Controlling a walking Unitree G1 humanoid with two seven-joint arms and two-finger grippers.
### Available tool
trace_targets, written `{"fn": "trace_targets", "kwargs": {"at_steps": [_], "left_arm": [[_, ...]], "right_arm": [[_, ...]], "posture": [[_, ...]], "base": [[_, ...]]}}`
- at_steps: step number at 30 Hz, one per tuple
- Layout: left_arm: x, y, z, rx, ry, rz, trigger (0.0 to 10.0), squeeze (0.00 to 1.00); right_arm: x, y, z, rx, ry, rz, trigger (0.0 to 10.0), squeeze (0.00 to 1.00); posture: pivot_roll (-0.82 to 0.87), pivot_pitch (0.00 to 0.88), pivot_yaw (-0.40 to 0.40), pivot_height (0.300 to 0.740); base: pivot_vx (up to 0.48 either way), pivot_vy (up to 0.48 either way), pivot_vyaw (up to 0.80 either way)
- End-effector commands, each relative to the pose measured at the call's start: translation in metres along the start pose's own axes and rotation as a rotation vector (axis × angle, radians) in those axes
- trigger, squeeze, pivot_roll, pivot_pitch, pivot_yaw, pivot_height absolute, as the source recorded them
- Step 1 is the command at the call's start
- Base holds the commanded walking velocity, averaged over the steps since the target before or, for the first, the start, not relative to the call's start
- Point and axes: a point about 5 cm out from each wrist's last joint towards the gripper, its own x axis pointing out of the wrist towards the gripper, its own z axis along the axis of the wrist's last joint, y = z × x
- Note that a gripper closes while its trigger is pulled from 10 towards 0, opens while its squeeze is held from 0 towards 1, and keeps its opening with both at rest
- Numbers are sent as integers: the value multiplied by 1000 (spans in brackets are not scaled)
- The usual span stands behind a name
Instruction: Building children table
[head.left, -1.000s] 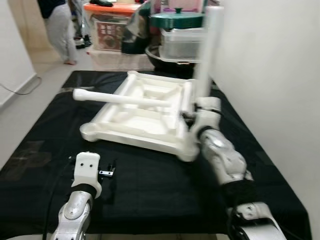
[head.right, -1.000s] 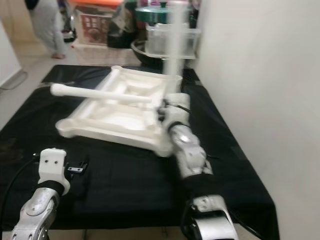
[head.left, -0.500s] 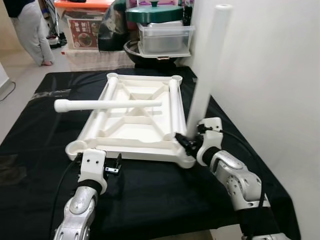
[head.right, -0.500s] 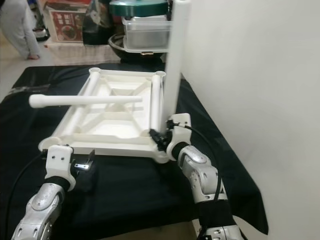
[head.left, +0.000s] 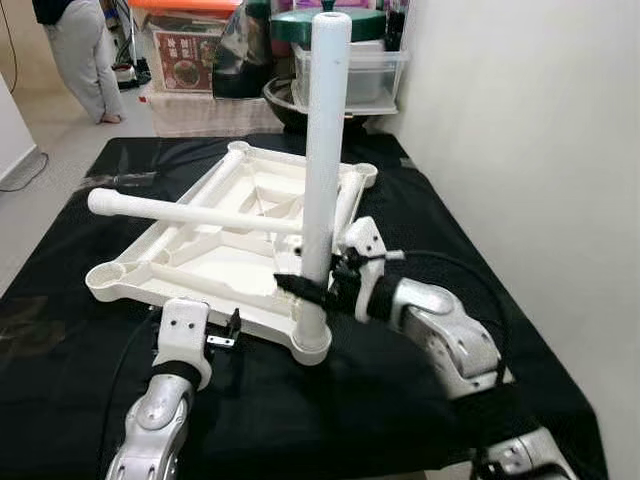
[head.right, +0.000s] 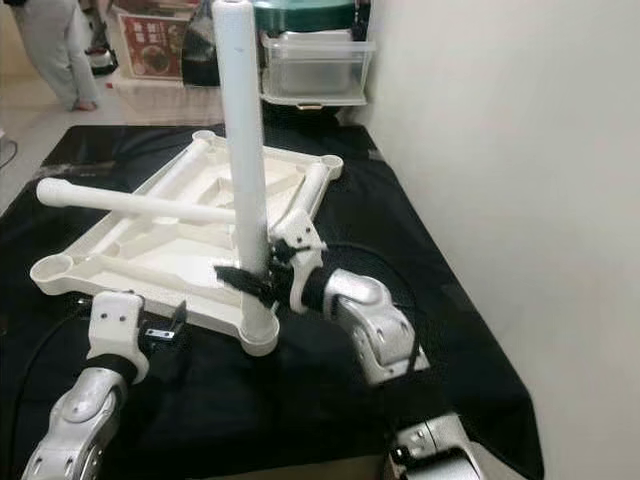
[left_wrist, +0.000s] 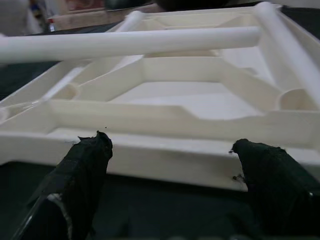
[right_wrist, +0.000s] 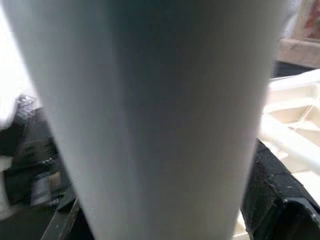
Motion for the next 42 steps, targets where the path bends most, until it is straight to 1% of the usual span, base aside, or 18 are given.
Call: {"fn": "trace_targets", "kwargs": {"at_steps": [1,5,6,9,11,16,18,19,23,24,27,28,32,34,37,40,41,42], "left_arm": [[-1,2,-1,15,-1,4,10000,0],[0,3,-1,16,-1,4,10000,0],[1,2,0,17,-1,1,10000,0],[2,2,0,18,-1,-3,10000,0],[2,1,-2,17,4,-7,10000,0],[0,0,-5,14,15,-7,10000,0],[-1,-1,-6,13,20,-9,10000,0],[-1,-2,-6,12,23,-15,10000,0],[-1,-2,-7,15,26,-23,10000,0],[0,-1,-6,17,25,-25,10000,0],[2,0,-6,20,24,-23,10000,0],[3,2,-5,22,21,-19,10000,0],[3,3,-5,22,20,-15,10000,0],[2,0,-6,16,17,-8,10000,0],[1,-1,-8,9,21,-3,10000,0],[0,-2,-9,10,25,-3,10000,0],[0,-2,-8,12,23,0,10000,0],[0,-2,-8,12,23,0,10000,0]], "right_arm": [[1,-19,5,24,-25,-189,5608,0],[1,-23,8,47,-48,-237,5608,0],[-3,-33,8,85,-54,-350,0,0],[-12,-49,2,97,-17,-548,0,0],[-48,-76,-23,157,117,-1014,0,0],[-74,-75,-42,194,192,-1239,0,0],[-71,-67,-49,224,224,-1208,157,0],[-59,-55,-47,218,205,-1099,10000,0],[-37,-37,-37,216,131,-877,10000,0],[-31,-32,-28,223,58,-787,10000,1000],[-25,-29,-18,232,11,-676,10000,1000],[-18,-27,-6,188,-22,-530,10000,0],[-13,-24,5,144,-43,-405,10000,0],[-7,-7,20,37,-91,-112,10000,0],[-4,7,16,23,-102,60,10000,0],[5,8,3,42,-70,71,10000,0],[11,4,-2,70,-64,24,6078,0],[11,4,-2,70,-64,24,6078,0]], "posture": [[33,0,-68,740],[33,0,-68,740],[28,0,-64,740],[25,0,-63,740],[18,0,-62,740],[9,0,-55,740],[5,0,-49,740],[5,0,-49,740],[-5,0,-42,740],[-5,0,-42,740],[-3,0,-44,740],[-4,0,-48,740],[-4,0,-48,740],[16,0,-69,740],[18,0,-70,740],[32,0,-81,740],[43,0,-87,740],[43,0,-87,740]], "base": [[0,0,0],[0,0,0],[0,0,0],[0,0,0],[0,0,0],[0,0,0],[0,0,0],[0,0,0],[0,0,0],[0,0,0],[0,0,0],[0,0,0],[0,0,0],[0,0,0],[0,0,0],[0,0,0],[0,0,0],[0,0,0]]}}
